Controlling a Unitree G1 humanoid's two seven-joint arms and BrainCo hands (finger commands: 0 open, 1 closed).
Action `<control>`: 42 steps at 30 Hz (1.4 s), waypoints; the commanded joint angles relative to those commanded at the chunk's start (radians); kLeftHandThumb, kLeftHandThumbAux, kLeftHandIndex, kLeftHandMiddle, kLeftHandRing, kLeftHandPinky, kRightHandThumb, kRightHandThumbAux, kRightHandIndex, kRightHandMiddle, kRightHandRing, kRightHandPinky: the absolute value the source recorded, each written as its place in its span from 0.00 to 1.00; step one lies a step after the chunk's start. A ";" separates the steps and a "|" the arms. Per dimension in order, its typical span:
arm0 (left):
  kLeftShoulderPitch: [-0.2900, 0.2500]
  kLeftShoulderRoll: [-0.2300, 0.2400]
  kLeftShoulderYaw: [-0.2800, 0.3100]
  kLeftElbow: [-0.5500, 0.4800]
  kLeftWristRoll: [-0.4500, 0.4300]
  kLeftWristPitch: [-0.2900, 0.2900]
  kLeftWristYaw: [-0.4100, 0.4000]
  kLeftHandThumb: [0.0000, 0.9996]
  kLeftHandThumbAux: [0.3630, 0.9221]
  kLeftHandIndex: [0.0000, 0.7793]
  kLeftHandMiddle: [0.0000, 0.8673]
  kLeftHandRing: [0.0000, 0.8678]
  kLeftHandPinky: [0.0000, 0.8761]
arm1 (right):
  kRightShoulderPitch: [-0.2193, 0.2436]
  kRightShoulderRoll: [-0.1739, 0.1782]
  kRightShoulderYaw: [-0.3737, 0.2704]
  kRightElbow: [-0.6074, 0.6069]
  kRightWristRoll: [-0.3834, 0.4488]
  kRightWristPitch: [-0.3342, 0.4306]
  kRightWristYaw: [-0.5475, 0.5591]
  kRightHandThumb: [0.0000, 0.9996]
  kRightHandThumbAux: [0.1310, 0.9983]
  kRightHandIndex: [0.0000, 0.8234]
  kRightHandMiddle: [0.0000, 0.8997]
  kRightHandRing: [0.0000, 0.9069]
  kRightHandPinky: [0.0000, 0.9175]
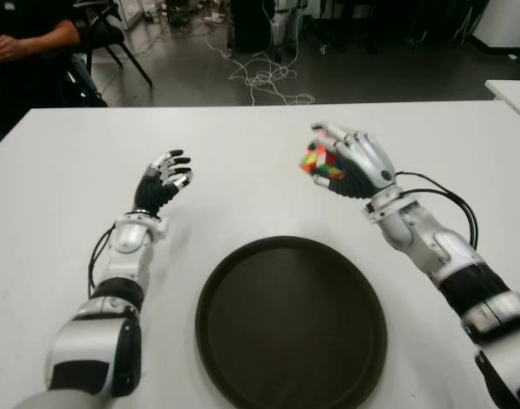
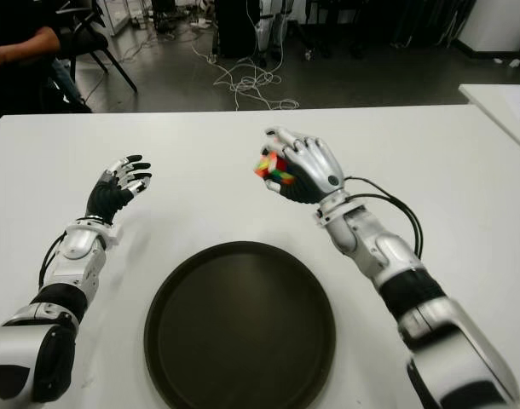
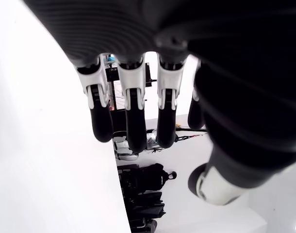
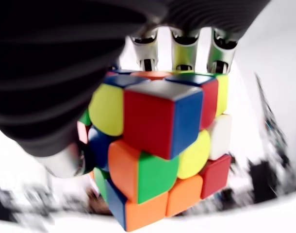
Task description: Pick up the Rubik's Cube and put it in the plate
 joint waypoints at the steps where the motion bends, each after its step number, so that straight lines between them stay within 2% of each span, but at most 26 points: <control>1: 0.000 0.000 0.000 0.000 0.001 0.001 0.001 0.13 0.74 0.27 0.30 0.28 0.27 | 0.020 0.003 -0.007 -0.027 -0.001 -0.007 -0.007 0.93 0.63 0.41 0.53 0.63 0.76; 6: 0.000 -0.001 0.001 0.000 -0.001 0.002 -0.001 0.12 0.74 0.27 0.30 0.28 0.26 | 0.064 0.019 -0.029 -0.070 -0.001 -0.044 -0.033 0.94 0.63 0.41 0.54 0.64 0.78; 12: -0.001 -0.002 0.001 -0.001 -0.004 0.002 -0.005 0.15 0.74 0.28 0.30 0.29 0.29 | 0.066 0.053 -0.036 -0.057 0.011 -0.098 -0.031 0.94 0.63 0.41 0.54 0.65 0.79; 13: -0.001 -0.002 0.001 -0.002 -0.003 0.002 -0.005 0.15 0.74 0.28 0.30 0.29 0.29 | 0.071 0.066 -0.027 -0.054 0.008 -0.103 -0.028 0.94 0.63 0.41 0.54 0.65 0.80; 16: 0.000 -0.003 0.001 -0.002 -0.003 0.000 -0.005 0.15 0.72 0.27 0.29 0.29 0.29 | 0.099 0.143 0.054 -0.006 0.005 -0.131 -0.007 0.94 0.63 0.42 0.55 0.65 0.80; 20: 0.001 -0.004 0.000 -0.005 -0.003 -0.004 -0.005 0.13 0.70 0.26 0.29 0.29 0.29 | 0.106 0.160 0.099 0.012 0.031 -0.145 0.090 0.94 0.63 0.42 0.56 0.65 0.80; 22: 0.003 -0.005 0.000 -0.009 -0.004 -0.007 -0.006 0.12 0.69 0.26 0.29 0.29 0.28 | 0.105 0.107 0.114 -0.027 0.123 -0.145 0.274 0.94 0.63 0.42 0.56 0.65 0.79; 24: 0.004 -0.007 0.000 -0.012 -0.004 -0.009 -0.006 0.11 0.70 0.26 0.29 0.28 0.26 | 0.099 0.069 0.125 -0.056 0.202 -0.140 0.431 0.94 0.63 0.42 0.56 0.64 0.77; 26: 0.004 -0.008 0.000 -0.014 -0.004 -0.010 -0.006 0.11 0.70 0.27 0.30 0.28 0.25 | 0.096 0.058 0.126 -0.069 0.240 -0.134 0.510 0.94 0.63 0.41 0.56 0.64 0.75; 28: 0.005 -0.009 0.000 -0.017 -0.005 -0.012 -0.005 0.11 0.71 0.27 0.30 0.29 0.26 | 0.072 0.030 0.158 -0.087 0.335 -0.099 0.694 0.94 0.63 0.41 0.56 0.64 0.73; 30: 0.006 -0.011 0.001 -0.019 -0.006 -0.013 -0.004 0.12 0.72 0.27 0.30 0.29 0.28 | 0.056 0.020 0.176 -0.084 0.388 -0.084 0.801 0.94 0.63 0.41 0.55 0.63 0.70; 32: 0.007 -0.012 0.002 -0.020 -0.007 -0.013 -0.004 0.12 0.73 0.26 0.29 0.29 0.29 | 0.047 0.023 0.179 -0.056 0.404 -0.092 0.840 0.94 0.63 0.41 0.55 0.63 0.69; 36: 0.008 -0.012 0.002 -0.021 -0.008 -0.015 -0.003 0.12 0.74 0.26 0.29 0.29 0.29 | 0.040 0.023 0.174 -0.037 0.421 -0.095 0.898 0.86 0.65 0.44 0.60 0.67 0.67; 42: 0.008 -0.010 0.001 -0.021 -0.004 -0.016 0.000 0.11 0.73 0.26 0.29 0.29 0.28 | 0.027 0.009 0.156 -0.052 0.429 -0.073 0.999 0.83 0.65 0.44 0.60 0.64 0.64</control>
